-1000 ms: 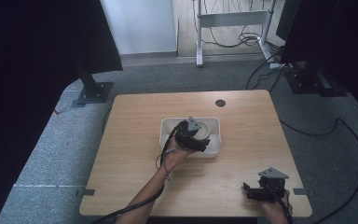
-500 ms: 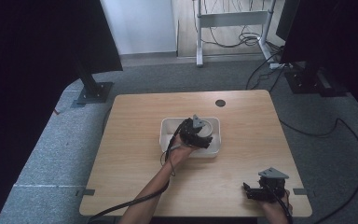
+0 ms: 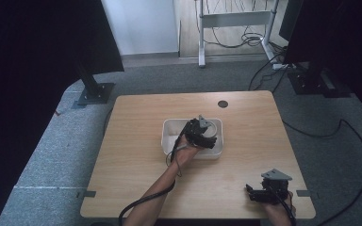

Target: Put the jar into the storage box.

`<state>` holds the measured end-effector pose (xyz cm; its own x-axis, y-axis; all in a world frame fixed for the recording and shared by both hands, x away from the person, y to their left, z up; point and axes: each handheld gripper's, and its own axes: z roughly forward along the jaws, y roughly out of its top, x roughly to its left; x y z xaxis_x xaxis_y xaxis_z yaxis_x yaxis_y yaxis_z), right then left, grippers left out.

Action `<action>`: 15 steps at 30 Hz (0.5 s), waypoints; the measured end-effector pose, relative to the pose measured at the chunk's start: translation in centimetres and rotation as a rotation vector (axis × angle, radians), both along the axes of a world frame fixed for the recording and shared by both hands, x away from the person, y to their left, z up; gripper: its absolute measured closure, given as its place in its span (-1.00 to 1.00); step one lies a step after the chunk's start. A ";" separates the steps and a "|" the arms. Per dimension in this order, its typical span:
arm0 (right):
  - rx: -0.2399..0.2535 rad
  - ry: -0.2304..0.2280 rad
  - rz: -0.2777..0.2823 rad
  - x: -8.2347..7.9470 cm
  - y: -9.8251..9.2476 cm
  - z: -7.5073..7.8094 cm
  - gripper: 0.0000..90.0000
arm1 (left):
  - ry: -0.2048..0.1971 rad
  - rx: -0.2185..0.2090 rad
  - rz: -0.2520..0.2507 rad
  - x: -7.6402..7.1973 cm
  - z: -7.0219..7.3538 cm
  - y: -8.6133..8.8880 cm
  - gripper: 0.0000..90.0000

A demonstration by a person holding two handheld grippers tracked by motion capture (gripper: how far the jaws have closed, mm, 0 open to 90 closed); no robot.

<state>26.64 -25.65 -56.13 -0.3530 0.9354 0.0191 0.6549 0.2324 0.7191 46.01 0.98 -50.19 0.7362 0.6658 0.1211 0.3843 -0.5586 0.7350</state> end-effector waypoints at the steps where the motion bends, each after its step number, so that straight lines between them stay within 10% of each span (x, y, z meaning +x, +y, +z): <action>1: 0.000 -0.001 0.000 0.0 0.0 0.0 -0.96 | 0.008 0.012 0.000 0.0 0.0 0.0 -0.78; 15: 0.000 0.000 0.000 0.0 0.0 0.0 -0.96 | 0.087 0.067 0.017 0.8 -0.4 -0.3 -0.78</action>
